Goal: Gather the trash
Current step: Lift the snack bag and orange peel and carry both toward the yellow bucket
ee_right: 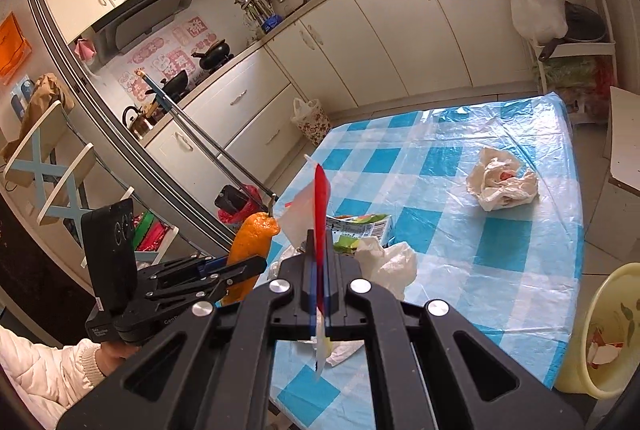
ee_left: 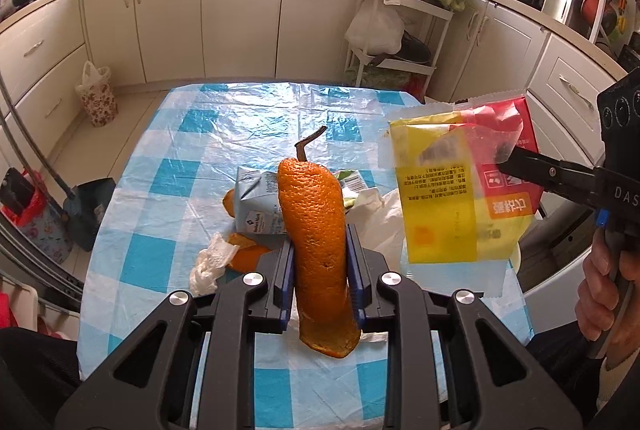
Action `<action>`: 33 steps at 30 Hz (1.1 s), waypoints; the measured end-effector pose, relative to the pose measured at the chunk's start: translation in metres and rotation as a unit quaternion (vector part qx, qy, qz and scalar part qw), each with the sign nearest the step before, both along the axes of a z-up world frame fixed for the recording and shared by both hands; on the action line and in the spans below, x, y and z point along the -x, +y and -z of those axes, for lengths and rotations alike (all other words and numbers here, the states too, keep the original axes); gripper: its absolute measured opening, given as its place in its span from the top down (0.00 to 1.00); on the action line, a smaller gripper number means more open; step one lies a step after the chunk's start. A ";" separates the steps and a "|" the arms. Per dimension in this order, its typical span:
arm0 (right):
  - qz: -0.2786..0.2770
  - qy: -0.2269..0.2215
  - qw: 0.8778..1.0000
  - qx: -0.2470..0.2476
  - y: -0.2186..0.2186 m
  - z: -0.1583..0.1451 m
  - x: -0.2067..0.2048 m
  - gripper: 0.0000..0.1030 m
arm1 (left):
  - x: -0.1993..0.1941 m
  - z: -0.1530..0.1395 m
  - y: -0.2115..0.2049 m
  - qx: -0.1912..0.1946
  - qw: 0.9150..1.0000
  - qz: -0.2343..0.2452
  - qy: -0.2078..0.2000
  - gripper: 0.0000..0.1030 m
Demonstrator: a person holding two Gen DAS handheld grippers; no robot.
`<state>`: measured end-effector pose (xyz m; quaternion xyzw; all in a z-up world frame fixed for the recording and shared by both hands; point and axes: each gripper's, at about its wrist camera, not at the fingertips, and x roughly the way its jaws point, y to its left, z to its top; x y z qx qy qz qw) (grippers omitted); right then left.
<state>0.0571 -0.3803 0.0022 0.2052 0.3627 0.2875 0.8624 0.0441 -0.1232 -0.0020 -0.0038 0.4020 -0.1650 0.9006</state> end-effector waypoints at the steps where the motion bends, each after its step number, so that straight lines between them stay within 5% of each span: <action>1: 0.003 -0.002 1.000 -0.002 -0.003 -0.001 0.001 0.97 | 0.001 -0.001 -0.004 -0.001 1.000 0.003 -0.002 0.79; 33: 0.089 -0.040 0.995 -0.035 -0.064 -0.019 0.015 0.97 | 0.021 -0.019 -0.063 -0.058 0.995 0.047 -0.059 0.78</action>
